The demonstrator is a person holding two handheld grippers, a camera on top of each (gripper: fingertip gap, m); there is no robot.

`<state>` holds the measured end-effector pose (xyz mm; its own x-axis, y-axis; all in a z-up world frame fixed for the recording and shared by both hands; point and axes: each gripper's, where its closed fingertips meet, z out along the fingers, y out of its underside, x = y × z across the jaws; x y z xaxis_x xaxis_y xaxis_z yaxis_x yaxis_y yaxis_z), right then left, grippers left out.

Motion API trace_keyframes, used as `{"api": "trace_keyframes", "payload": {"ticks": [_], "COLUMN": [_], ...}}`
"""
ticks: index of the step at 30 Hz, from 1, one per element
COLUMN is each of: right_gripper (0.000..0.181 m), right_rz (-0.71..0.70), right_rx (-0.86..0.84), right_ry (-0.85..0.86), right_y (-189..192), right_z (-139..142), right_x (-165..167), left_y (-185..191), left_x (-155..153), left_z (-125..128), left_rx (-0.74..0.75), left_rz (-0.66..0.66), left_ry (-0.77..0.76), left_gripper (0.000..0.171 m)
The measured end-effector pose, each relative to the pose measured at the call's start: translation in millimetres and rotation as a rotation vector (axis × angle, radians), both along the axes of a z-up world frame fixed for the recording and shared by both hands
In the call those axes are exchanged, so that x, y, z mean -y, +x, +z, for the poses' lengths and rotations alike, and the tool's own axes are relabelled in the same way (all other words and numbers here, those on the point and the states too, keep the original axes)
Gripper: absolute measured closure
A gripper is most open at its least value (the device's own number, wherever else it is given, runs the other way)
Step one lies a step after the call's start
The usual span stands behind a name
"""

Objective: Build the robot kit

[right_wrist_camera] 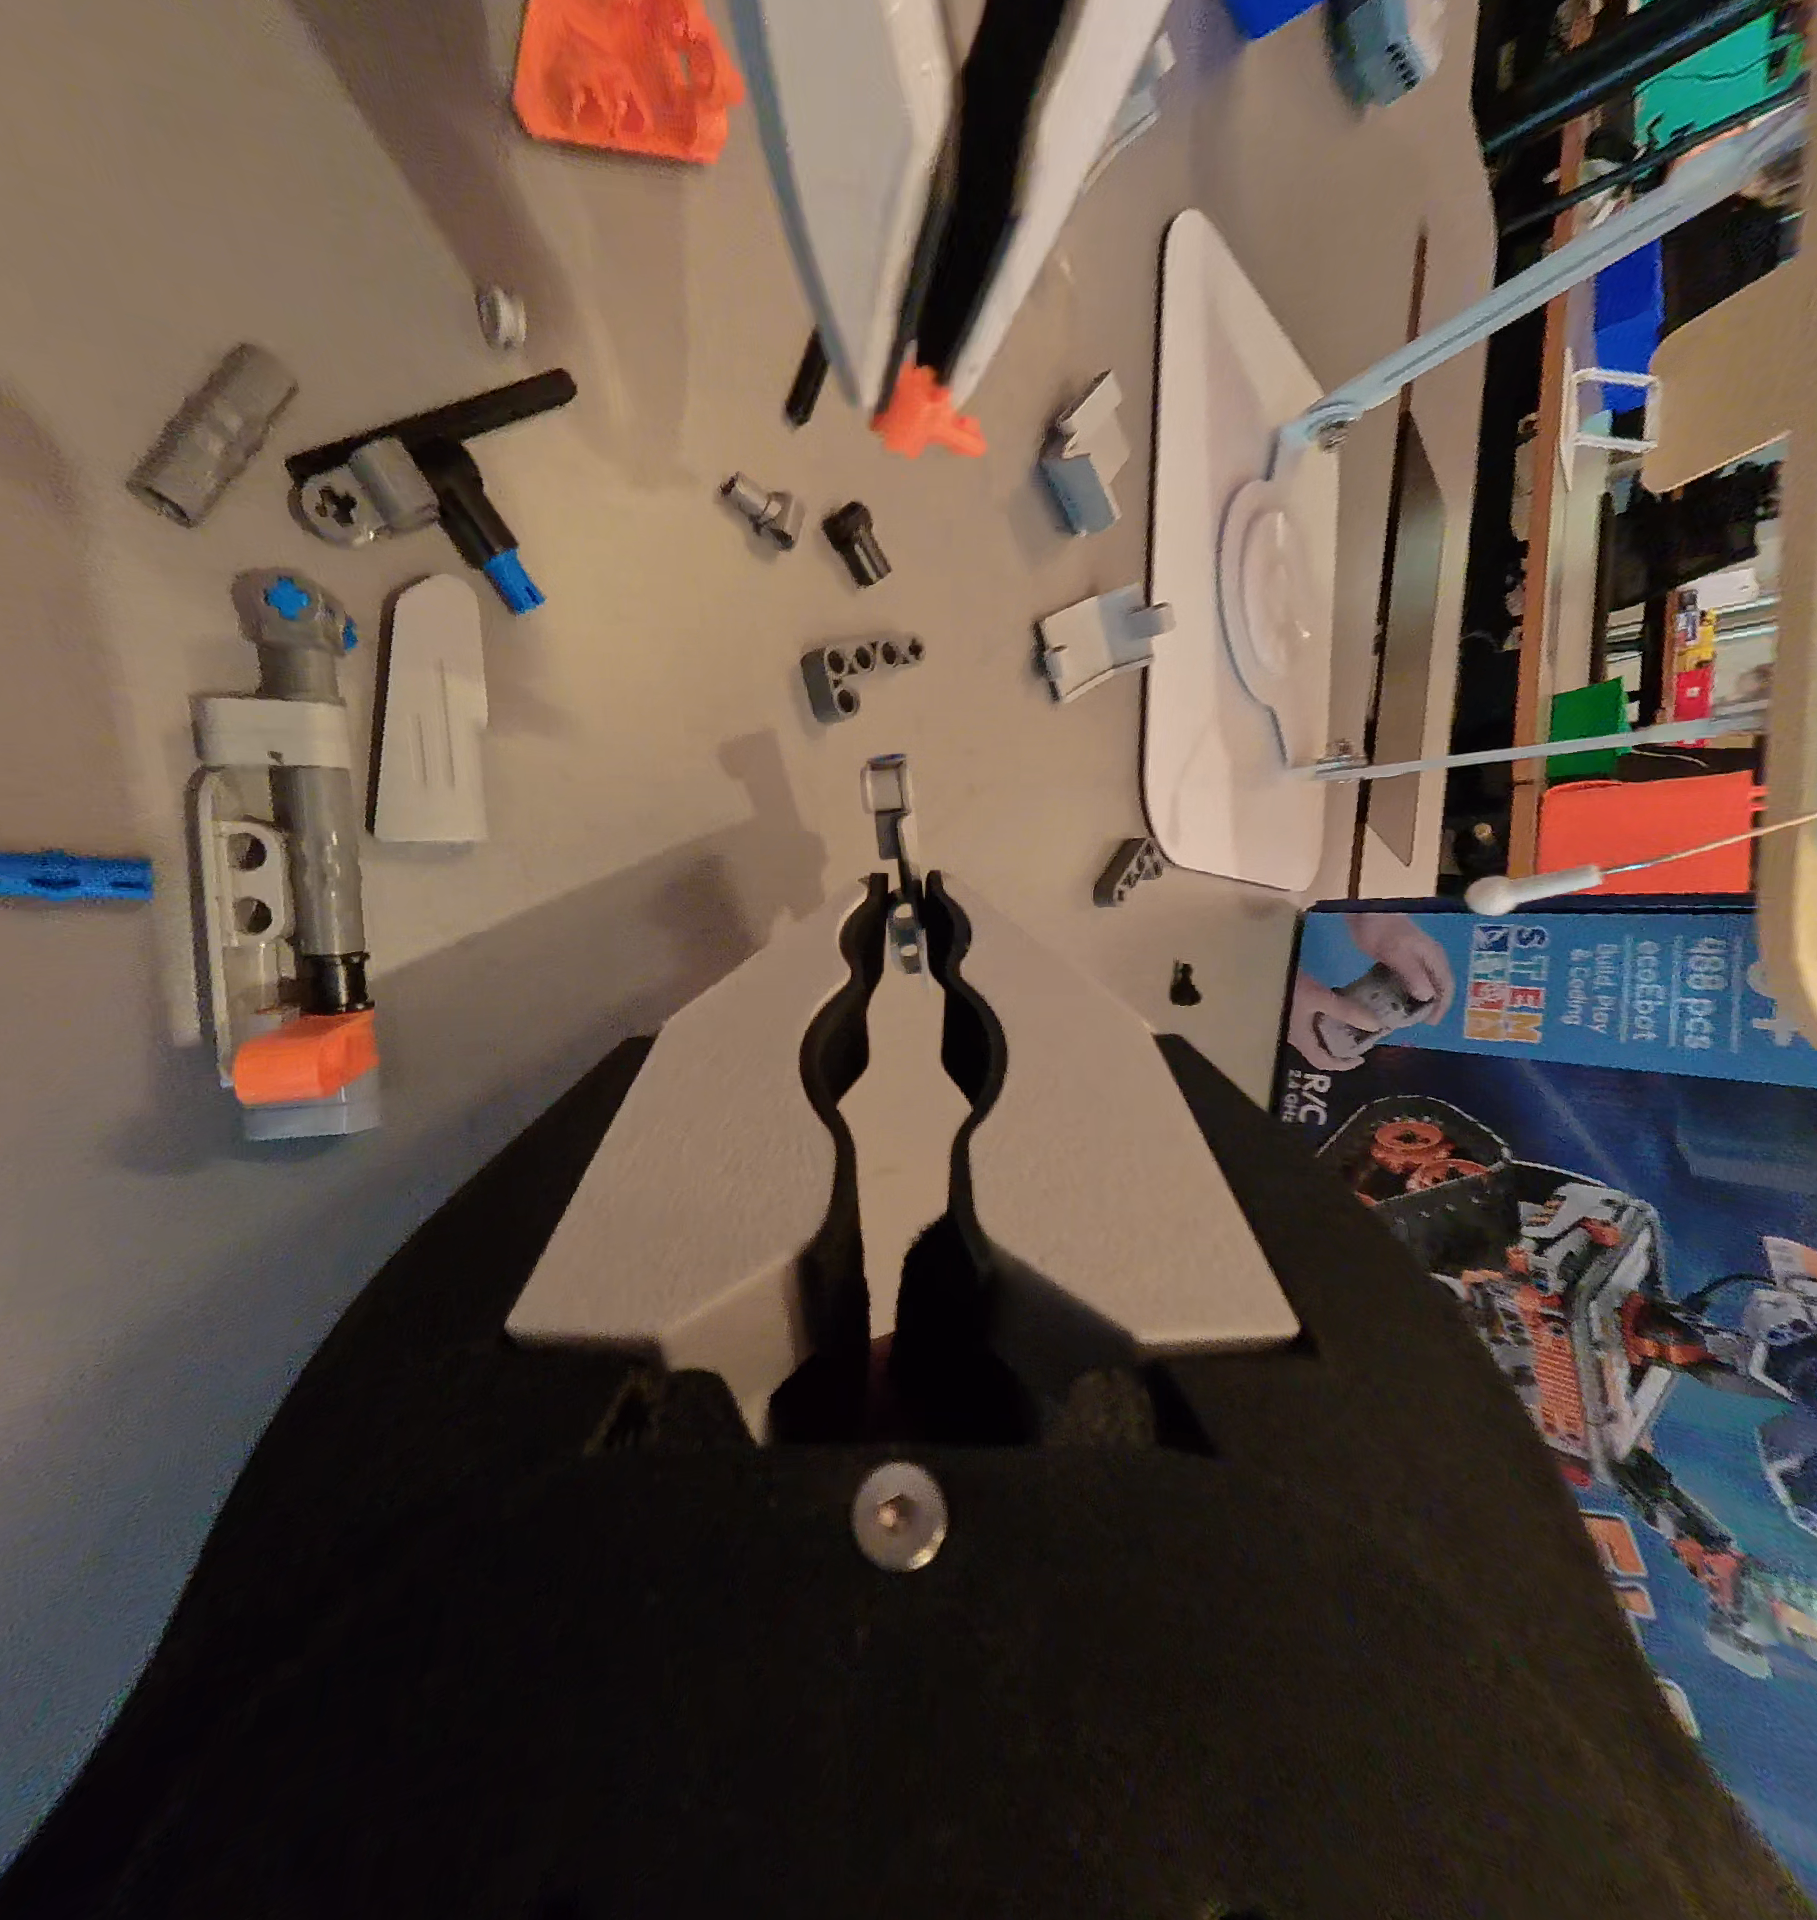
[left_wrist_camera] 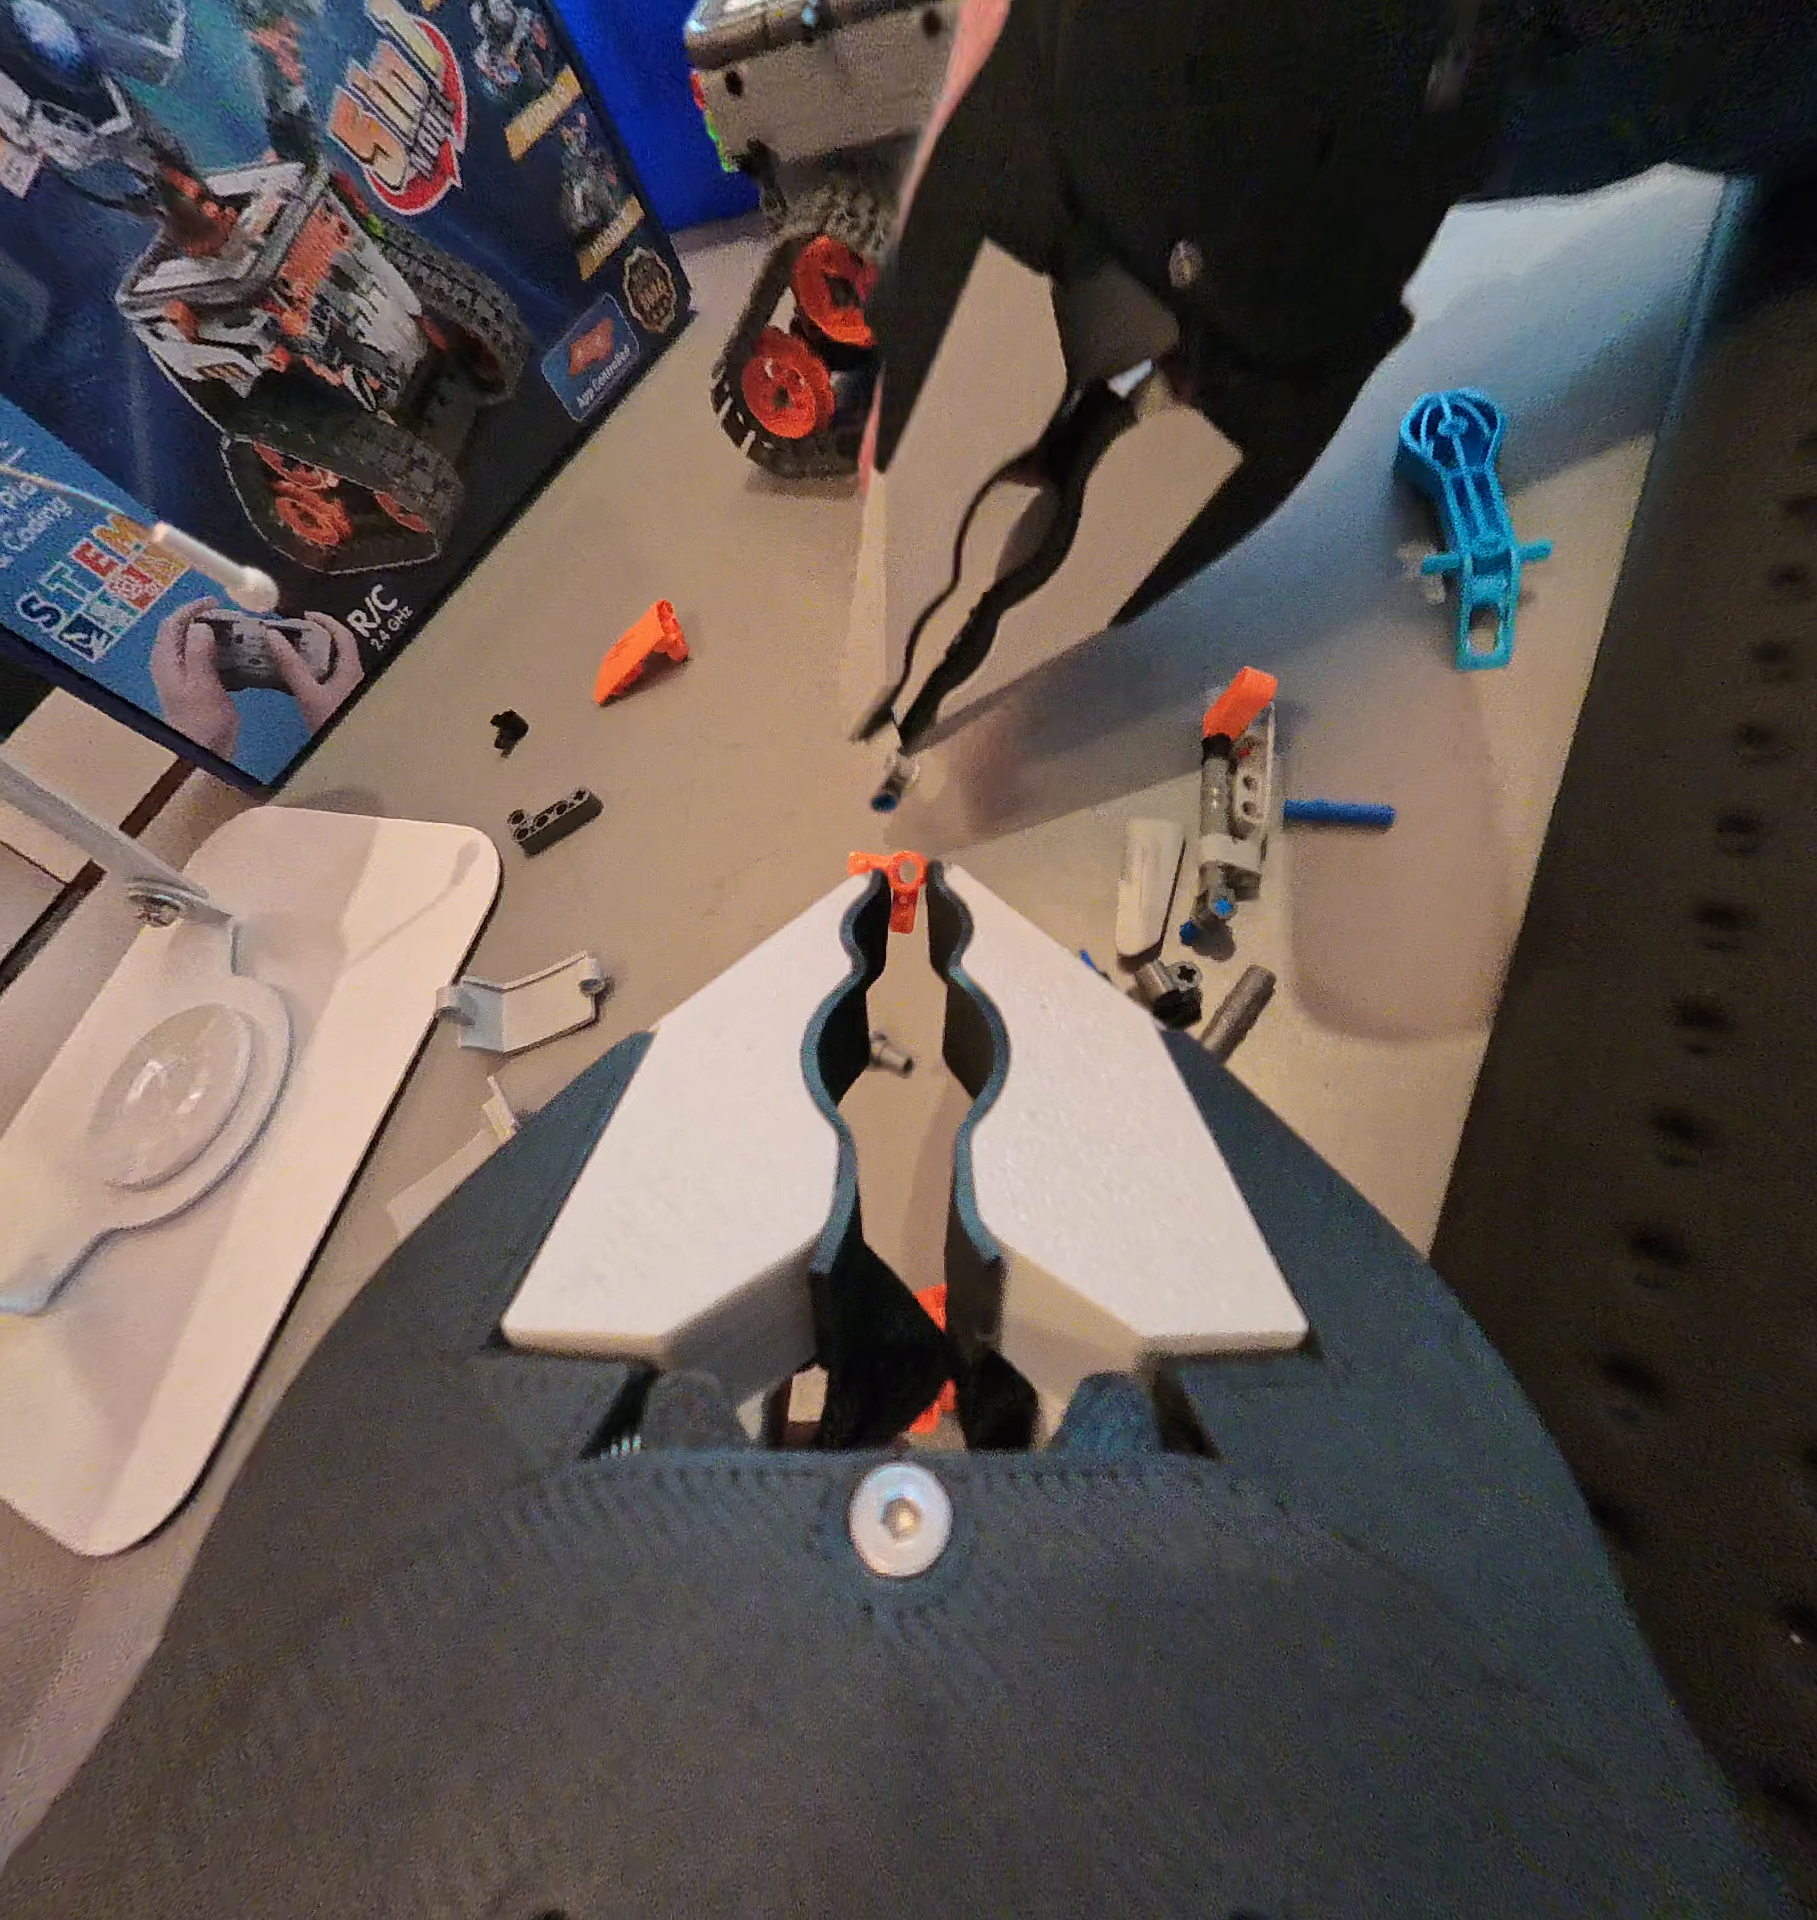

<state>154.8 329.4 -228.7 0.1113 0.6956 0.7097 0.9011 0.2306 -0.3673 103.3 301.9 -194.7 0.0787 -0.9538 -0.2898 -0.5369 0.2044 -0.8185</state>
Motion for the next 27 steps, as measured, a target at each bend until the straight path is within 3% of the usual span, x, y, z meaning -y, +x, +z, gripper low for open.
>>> {"api": "trace_keyframes", "payload": {"ticks": [8, 14, 19, 23, 27], "right_gripper": [0.177, 0.176, 0.163, 0.162, 0.164], "right_rz": [-0.002, 0.018, 0.023, -0.01, -0.061], "right_rx": [0.069, 0.055, 0.011, -0.159, -0.503], "right_ry": [-0.052, -0.084, -0.124, -0.113, -0.046], "right_y": [5.2, 1.8, 2.3, -5.2, -31.7], "right_z": [-25.0, -25.7, -18.2, 12.8, 74.8], "right_x": [-4.5, 1.9, 9.3, 7.0, 4.6], "left_y": [2.4, 3.4, 3.4, 3.6, 2.7], "left_x": [-7.7, -10.2, -13.8, -13.8, -12.6], "left_z": [0.8, 9.5, 29.2, 59.7, 84.6], "left_rx": [0.087, 0.164, 0.291, 0.475, 0.634], "left_rz": [0.021, 0.032, 0.041, 0.018, -0.013], "left_ry": [-0.111, -0.155, -0.214, -0.335, -0.435], "left_gripper": [0.165, 0.165, 0.166, 0.166, 0.166]}}
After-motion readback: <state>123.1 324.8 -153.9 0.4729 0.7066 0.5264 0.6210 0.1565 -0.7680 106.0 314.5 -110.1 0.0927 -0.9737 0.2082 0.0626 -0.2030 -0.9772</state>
